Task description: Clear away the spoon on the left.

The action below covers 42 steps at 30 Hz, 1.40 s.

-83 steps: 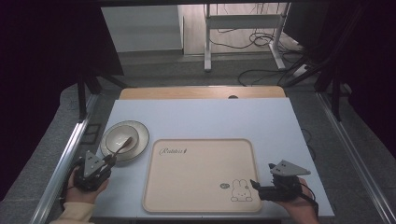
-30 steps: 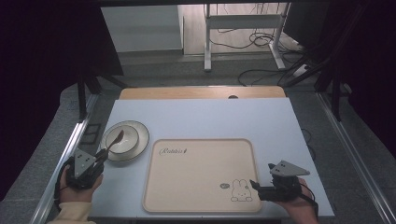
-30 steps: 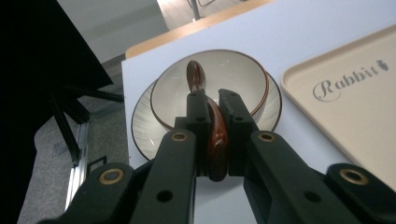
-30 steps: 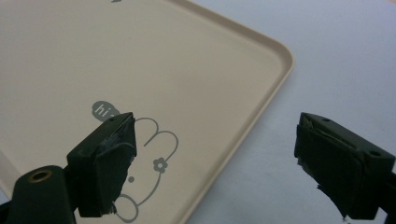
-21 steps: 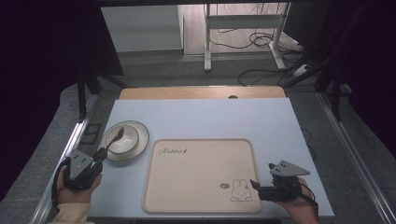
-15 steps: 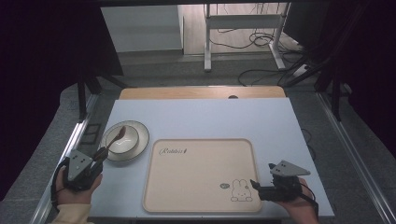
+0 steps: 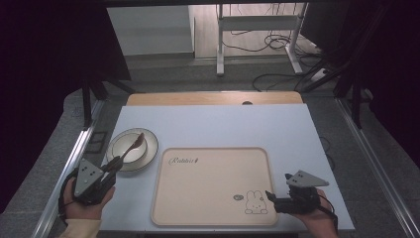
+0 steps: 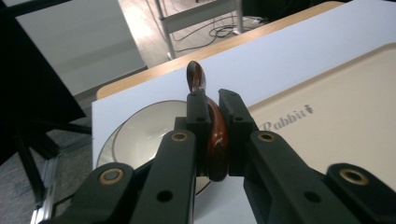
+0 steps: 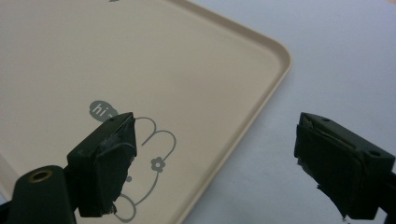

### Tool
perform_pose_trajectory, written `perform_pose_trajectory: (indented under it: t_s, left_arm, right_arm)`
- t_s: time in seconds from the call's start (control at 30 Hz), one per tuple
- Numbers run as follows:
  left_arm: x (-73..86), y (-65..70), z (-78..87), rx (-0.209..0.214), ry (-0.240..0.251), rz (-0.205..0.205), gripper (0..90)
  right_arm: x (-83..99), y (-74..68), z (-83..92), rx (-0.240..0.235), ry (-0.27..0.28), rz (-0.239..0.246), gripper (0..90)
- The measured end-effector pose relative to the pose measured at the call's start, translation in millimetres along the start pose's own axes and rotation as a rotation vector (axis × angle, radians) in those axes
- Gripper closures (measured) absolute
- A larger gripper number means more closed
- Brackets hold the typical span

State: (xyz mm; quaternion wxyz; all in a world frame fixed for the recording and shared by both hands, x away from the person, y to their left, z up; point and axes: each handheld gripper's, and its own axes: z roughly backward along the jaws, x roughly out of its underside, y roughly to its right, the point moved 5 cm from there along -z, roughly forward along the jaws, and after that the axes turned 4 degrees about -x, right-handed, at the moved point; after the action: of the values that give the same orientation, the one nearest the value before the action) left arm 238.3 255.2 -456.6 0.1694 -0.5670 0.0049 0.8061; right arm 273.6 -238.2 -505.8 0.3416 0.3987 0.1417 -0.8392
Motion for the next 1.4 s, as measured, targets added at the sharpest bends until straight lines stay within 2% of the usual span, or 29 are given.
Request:
perform_pose_trajectory:
  t_s: [0.13,1.13,1.4]
  left_arm:
    - [-2.3,7.3,-0.5,0.023,0.003,-0.015,84.5]
    - [-7.1,40.0,-7.1,0.109,0.004,-0.063,84.5]
    - [-6.9,50.2,-10.5,0.14,-0.002,-0.089,84.4]
  right_arm:
    - [0.2,0.0,0.0,0.0,-0.002,-0.001,13.1]
    - [0.9,0.6,-1.1,0.004,-0.007,-0.003,13.2]
    - [1.0,0.4,-1.4,0.004,-0.007,-0.002,13.2]
